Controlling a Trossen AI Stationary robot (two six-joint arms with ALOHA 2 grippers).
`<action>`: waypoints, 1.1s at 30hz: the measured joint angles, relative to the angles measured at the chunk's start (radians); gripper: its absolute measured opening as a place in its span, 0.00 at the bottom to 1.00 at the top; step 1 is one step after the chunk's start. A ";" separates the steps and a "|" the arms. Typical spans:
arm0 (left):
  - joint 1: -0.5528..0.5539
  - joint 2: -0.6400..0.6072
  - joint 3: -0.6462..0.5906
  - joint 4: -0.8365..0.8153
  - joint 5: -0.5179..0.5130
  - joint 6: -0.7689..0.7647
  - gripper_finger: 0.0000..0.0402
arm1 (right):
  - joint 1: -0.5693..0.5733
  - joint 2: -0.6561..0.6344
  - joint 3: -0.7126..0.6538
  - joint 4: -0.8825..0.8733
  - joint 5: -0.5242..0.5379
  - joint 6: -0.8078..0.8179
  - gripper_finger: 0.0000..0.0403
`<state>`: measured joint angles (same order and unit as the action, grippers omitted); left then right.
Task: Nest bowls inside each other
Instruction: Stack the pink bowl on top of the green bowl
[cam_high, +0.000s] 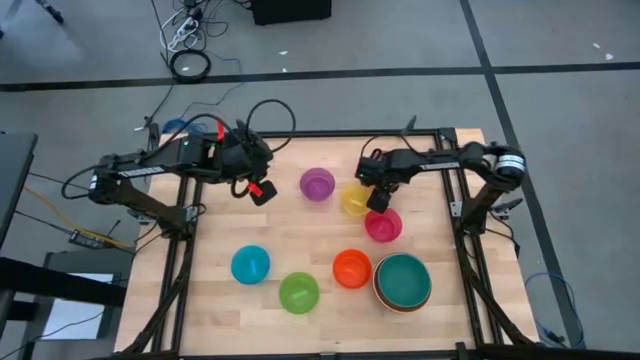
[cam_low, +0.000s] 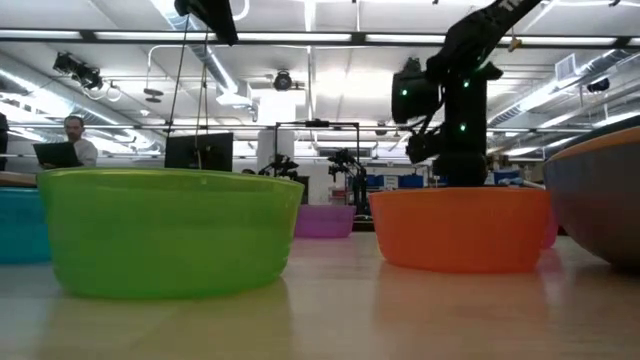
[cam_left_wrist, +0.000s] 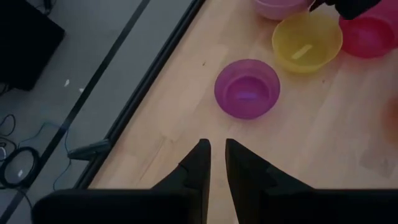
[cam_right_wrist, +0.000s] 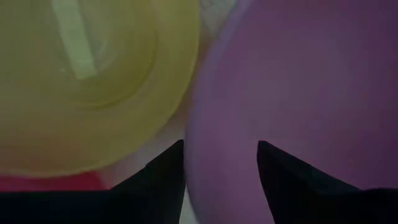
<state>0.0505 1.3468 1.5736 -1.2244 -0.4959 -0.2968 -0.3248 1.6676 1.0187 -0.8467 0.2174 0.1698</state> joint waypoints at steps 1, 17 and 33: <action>0.000 0.000 -0.001 0.003 -0.004 0.000 0.14 | -0.001 0.014 0.000 0.009 0.001 -0.007 0.42; 0.000 0.000 -0.008 -0.033 -0.009 0.004 0.14 | 0.001 -0.197 0.139 -0.366 0.141 0.017 0.01; 0.000 0.000 -0.009 -0.040 -0.009 -0.004 0.14 | 0.596 -0.521 0.258 -0.343 -0.161 0.446 0.00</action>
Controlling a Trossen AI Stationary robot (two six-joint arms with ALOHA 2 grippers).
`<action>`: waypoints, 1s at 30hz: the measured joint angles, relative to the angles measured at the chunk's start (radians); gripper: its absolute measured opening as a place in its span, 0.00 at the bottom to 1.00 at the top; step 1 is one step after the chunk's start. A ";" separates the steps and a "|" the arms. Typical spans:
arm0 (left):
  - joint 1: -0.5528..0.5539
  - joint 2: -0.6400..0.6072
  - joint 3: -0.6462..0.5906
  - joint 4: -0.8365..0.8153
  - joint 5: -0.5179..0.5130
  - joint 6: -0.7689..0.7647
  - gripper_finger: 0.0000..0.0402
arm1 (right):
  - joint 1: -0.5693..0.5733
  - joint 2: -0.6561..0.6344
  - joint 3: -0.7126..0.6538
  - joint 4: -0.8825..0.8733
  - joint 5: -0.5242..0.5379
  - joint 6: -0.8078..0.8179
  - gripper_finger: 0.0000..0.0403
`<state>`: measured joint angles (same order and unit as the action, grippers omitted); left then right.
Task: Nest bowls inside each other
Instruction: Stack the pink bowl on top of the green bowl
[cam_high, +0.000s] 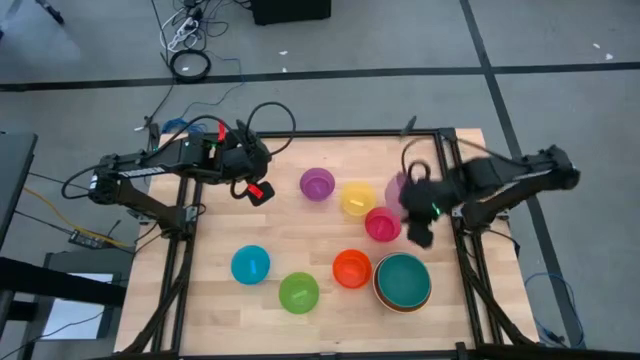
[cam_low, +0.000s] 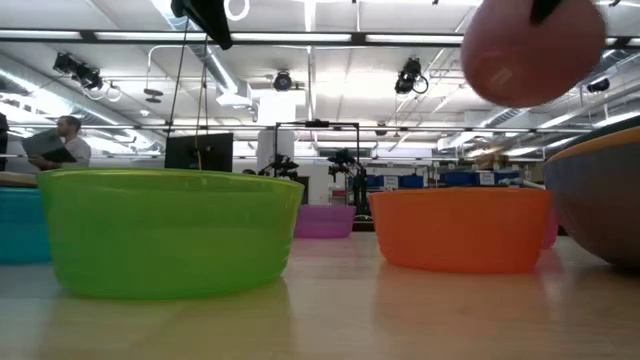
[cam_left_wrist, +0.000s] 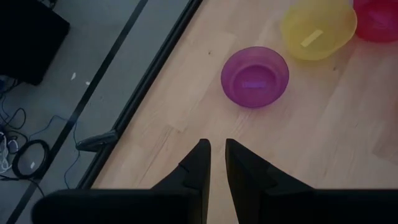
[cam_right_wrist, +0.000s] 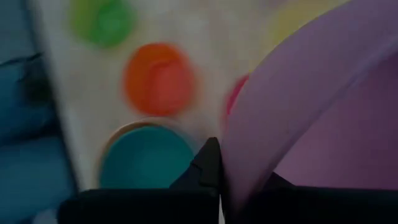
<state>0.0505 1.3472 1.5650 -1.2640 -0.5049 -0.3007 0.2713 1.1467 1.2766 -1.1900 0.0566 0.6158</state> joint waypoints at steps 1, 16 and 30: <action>0.000 0.000 0.000 0.000 0.000 -0.005 0.14 | 0.054 0.010 0.000 0.018 -0.003 0.019 0.00; 0.000 0.000 0.000 -0.003 0.000 -0.048 0.15 | 0.432 0.327 -0.001 0.083 -0.054 0.095 0.00; 0.000 0.000 0.000 -0.005 0.000 -0.047 0.15 | 0.592 0.537 -0.001 0.011 0.085 -0.098 0.00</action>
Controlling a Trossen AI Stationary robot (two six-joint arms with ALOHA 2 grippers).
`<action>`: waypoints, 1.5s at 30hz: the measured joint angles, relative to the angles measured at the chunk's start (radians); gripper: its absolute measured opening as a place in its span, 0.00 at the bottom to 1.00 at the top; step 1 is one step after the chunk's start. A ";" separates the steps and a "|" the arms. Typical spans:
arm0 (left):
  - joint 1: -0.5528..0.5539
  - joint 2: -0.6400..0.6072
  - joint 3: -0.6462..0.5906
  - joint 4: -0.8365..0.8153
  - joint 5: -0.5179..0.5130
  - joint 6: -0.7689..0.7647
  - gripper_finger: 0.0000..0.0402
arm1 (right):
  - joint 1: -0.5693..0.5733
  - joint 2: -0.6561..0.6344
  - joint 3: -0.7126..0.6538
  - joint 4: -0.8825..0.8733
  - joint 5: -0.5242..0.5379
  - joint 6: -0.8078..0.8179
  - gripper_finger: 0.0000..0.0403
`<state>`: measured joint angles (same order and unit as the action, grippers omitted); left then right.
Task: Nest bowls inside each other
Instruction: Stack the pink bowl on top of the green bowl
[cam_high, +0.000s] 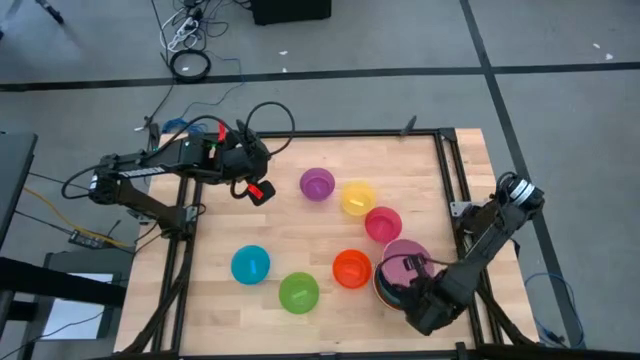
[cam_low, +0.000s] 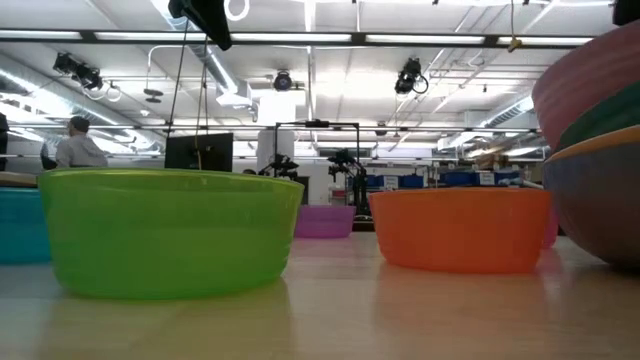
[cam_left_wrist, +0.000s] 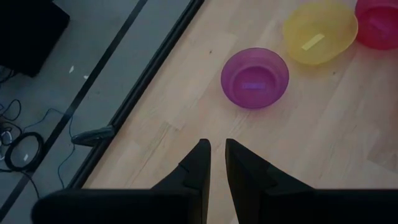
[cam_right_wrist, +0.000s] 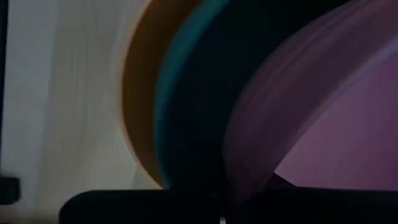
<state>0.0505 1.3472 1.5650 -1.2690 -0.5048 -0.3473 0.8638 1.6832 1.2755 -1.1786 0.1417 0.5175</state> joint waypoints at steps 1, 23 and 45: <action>0.000 0.000 0.000 0.000 0.000 0.000 0.15 | 0.013 0.002 -0.001 0.001 0.003 -0.010 0.00; 0.000 0.000 0.000 -0.001 0.000 -0.001 0.15 | 0.130 0.000 0.020 -0.063 0.027 -0.006 0.15; 0.000 0.000 0.000 0.000 -0.021 -0.001 0.14 | 0.069 -0.001 0.149 -0.105 0.115 0.147 0.38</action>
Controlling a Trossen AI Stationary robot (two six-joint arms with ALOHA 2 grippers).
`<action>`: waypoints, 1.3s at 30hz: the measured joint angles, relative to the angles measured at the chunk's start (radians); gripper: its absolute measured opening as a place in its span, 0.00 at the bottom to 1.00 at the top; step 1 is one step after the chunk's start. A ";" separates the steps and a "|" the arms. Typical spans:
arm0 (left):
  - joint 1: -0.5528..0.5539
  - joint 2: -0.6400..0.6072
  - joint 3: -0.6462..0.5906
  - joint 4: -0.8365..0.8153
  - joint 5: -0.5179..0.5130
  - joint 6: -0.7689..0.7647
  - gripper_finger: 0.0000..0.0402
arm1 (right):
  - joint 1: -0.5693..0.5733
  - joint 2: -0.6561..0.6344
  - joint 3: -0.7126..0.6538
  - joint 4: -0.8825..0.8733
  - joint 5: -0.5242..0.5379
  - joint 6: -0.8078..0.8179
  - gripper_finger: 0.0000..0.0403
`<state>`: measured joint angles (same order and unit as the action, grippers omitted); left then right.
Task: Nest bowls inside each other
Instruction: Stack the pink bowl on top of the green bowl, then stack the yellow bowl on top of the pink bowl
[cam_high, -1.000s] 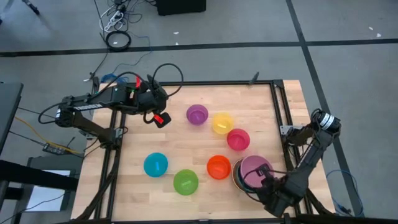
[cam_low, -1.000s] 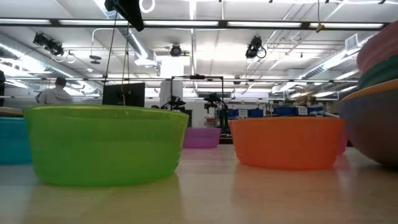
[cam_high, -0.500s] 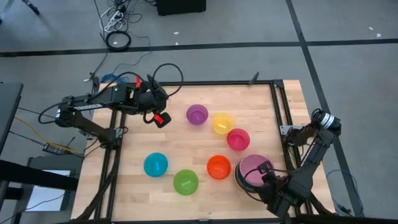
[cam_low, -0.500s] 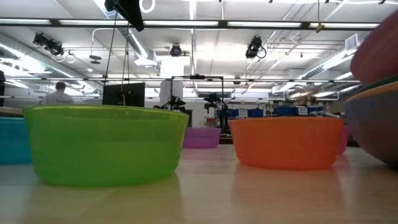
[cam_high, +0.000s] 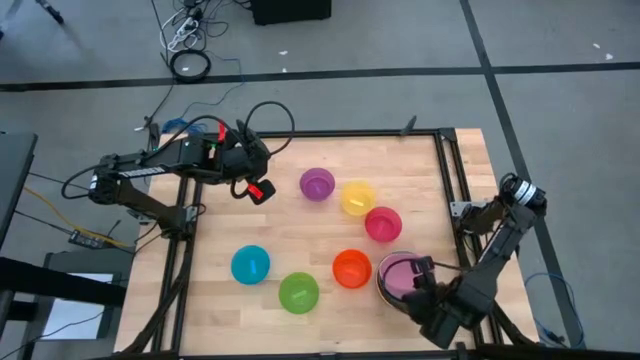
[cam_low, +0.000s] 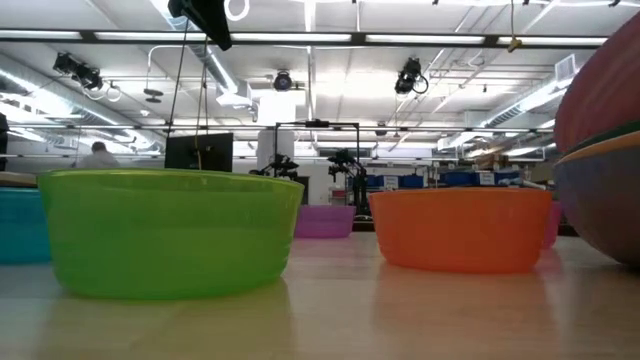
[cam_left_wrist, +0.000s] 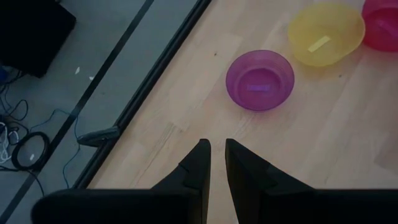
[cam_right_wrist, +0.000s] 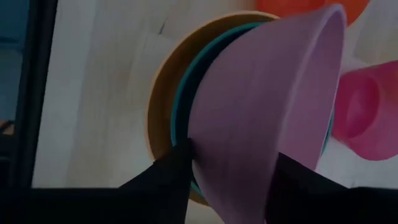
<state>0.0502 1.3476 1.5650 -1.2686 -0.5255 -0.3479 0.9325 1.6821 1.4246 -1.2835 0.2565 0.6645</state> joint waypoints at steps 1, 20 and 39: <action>0.000 0.000 0.000 0.000 0.000 0.000 0.14 | -0.007 0.000 0.000 0.004 -0.008 0.008 0.39; 0.000 0.000 0.000 -0.002 0.002 0.003 0.14 | 0.046 -0.056 0.000 -0.028 -0.307 0.137 0.54; 0.000 0.004 0.000 0.044 -0.026 0.004 0.14 | -0.053 -0.210 0.060 -0.162 0.902 0.511 0.44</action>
<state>0.0505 1.3518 1.5650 -1.2243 -0.5517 -0.3435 0.8799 1.4723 1.4849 -1.4451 1.1582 1.1753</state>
